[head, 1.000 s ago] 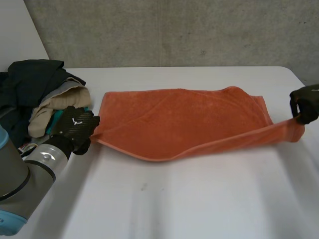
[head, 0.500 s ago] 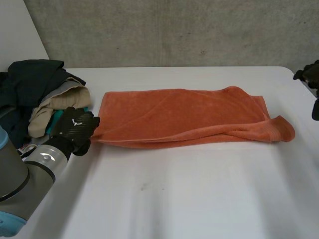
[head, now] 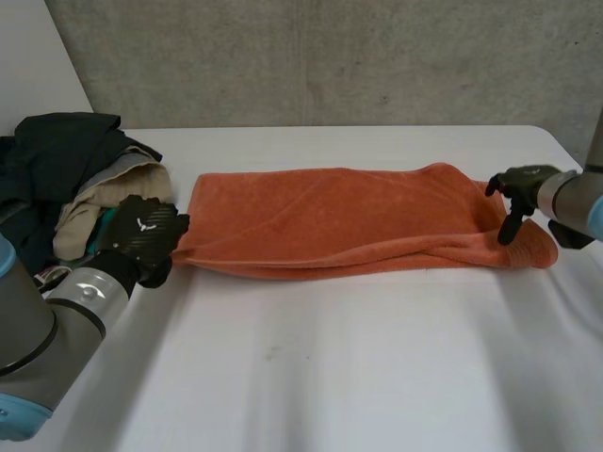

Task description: Fold the laundry.

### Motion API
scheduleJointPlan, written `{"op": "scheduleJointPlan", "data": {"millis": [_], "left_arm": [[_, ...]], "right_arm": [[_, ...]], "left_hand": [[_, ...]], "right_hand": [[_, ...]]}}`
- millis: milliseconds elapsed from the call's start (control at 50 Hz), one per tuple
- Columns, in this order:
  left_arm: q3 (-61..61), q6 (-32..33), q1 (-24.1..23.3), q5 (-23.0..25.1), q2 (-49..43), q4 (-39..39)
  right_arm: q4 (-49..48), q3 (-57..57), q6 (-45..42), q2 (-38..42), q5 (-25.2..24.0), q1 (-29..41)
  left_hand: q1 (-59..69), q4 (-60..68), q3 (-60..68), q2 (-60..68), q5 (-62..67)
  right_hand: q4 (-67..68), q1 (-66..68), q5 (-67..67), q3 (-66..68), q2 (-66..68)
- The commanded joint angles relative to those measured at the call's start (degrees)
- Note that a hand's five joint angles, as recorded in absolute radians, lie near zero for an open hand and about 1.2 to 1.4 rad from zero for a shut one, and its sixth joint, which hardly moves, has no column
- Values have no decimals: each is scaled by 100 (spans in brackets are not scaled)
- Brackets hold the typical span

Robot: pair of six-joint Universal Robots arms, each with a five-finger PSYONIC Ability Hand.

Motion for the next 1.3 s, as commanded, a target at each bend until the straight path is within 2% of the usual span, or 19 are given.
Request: {"op": "scheduleJointPlan", "data": {"millis": [20, 40, 140, 180, 340, 400, 500, 580, 640, 680, 740, 760, 820, 880, 900, 980, 1060, 1200, 1300], "left_arm": [[79, 0, 39, 0, -19, 6], [79, 0, 47, 0, -19, 6], [123, 9, 56, 0, -19, 14], [132, 9, 56, 0, -19, 14], [106, 18, 109, -17, 7, -12], [45, 26, 109, -17, 77, -73], [-87, 53, 126, -17, 411, -486], [-245, 88, 153, -9, 762, -1293], [-377, 289, 170, 0, 1017, -2338], [-456, 718, 275, 0, 1131, -3188], [-544, 1237, 407, 0, 1176, -3842], [-579, 1570, 460, 0, 1176, -4001], [-510, 1942, 487, 0, 1167, -3827], [-229, 2066, 496, 0, 957, -3152], [-63, 2005, 487, -9, 704, -2697], [516, 1715, 251, -53, -43, -1712], [1332, 1303, -22, -96, -798, -1086], [3004, 853, -216, -360, -2188, -671], [4505, 817, -541, -939, -3382, -706]], "right_arm": [[-28, -17, -116, 325, 183, -7], [-28, -17, -143, 325, 201, -7], [-2, 88, -380, 106, 289, 28], [-10, 149, -433, -26, 281, 28], [-19, 913, -626, -729, 254, -7], [-2, 1554, -837, -1168, 166, -103], [77, 3308, -1862, -2545, 96, -332], [252, 4775, -2820, -3284, 70, -560], [244, 5579, -3279, -3716, 69, -753], [218, 6142, -3614, -4156, 69, -955], [78, 6538, -3842, -4447, 52, -1105], [25, 6565, -3869, -4447, 52, -1123], [-343, 6531, -3844, -4447, 52, -1114], [-747, 6408, -3756, -4447, 52, -1079], [-1036, 6320, -3608, -4386, 52, -1053], [-1809, 5891, -3107, -3931, 8, -799], [-2408, 5189, -2667, -3360, -10, -482], [-3042, 3966, -2437, -2383, 43, -174], [-3376, 2832, -2437, -1416, 183, 90]], "left_hand": [[1290, 1119, 1147, 1121, 1350], [1290, 1119, 1147, 1121, 1350], [1290, 1119, 1147, 1121, 1350], [1290, 1119, 1147, 1121, 1350], [1290, 1119, 1147, 1121, 1350], [1290, 1119, 1147, 1121, 1350], [1290, 1119, 1147, 1121, 1350], [1290, 1119, 1147, 1121, 1350], [1290, 1119, 1147, 1121, 1350], [1290, 1119, 1147, 1121, 1350], [1290, 1119, 1147, 1121, 1350], [1290, 1119, 1147, 1121, 1350], [1290, 1119, 1147, 1121, 1350], [1290, 1119, 1147, 1121, 1350], [1290, 1119, 1147, 1121, 1350], [1290, 1119, 1147, 1121, 1350], [1290, 1119, 1147, 1121, 1350], [1290, 1119, 1147, 1121, 1350], [1290, 1119, 1147, 1121, 1350]], "right_hand": [[927, 1016, 830, 925, 1066], [1179, 1267, 1082, 1177, 1318], [5225, 5314, 5129, 5224, 5365], [5833, 5922, 5736, 5831, 5973], [5835, 5924, 5738, 5833, 5974], [5835, 5924, 5738, 5833, 5974], [5835, 5924, 5738, 5833, 5974], [5835, 5924, 5738, 5833, 5974], [5835, 5924, 5738, 5833, 5974], [5835, 5924, 5738, 5833, 5974], [5835, 5924, 5738, 5833, 5974], [5835, 5924, 5738, 5833, 5974], [5835, 5924, 5738, 5833, 5974], [5835, 5924, 5738, 5833, 5974], [5835, 5924, 5738, 5833, 5974], [5835, 5924, 5738, 5833, 5974], [5835, 5924, 5738, 5833, 5974], [5835, 5924, 5738, 5833, 5974], [5835, 5924, 5738, 5833, 5974]]}}
